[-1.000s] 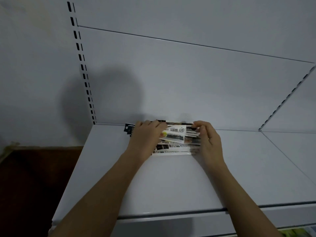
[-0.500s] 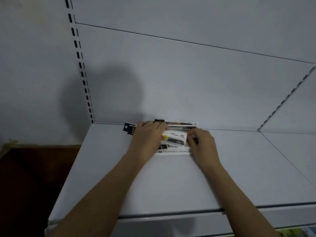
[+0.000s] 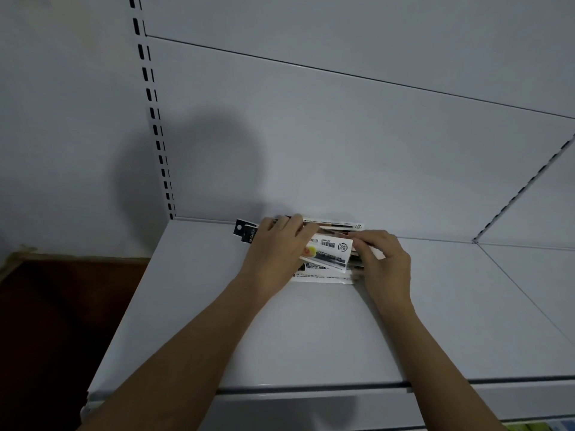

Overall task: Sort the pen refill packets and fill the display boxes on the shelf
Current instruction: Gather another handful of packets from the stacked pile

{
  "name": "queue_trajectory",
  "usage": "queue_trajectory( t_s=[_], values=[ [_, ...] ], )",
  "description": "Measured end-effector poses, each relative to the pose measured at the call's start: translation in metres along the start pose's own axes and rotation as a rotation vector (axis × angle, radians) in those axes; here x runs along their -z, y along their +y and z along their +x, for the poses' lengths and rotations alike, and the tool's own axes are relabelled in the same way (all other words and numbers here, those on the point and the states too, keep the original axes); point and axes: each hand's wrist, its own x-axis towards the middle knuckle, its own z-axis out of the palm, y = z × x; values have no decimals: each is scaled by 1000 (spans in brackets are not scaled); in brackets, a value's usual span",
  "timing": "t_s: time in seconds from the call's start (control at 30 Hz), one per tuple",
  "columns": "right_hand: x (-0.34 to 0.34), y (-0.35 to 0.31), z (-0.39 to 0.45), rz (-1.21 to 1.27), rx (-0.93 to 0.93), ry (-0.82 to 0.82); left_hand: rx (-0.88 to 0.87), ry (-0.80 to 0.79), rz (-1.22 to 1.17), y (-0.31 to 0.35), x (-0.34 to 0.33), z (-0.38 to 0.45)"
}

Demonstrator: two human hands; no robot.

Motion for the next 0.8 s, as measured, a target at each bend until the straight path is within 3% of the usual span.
queue_trajectory(
  t_s=[0.17,0.27,0.4,0.53,0.67,0.8],
  values=[
    [-3,-15,-6,304,-166,-158,-65,60,24,9,0,3],
    [-5,-16,-5,334,-167,-208,-129,110,121,8,-4,4],
    [-4,-21,-7,442,-247,-141,-83,138,123,4,-4,3],
    [2,-1,-2,88,-137,-32,67,100,105,0,-3,2],
    [-5,32,4,-297,-3,-179,103,17,113,-3,-6,-2],
    [-10,34,5,-371,-1,-275,75,-25,117,-1,-4,-1]
  ],
)
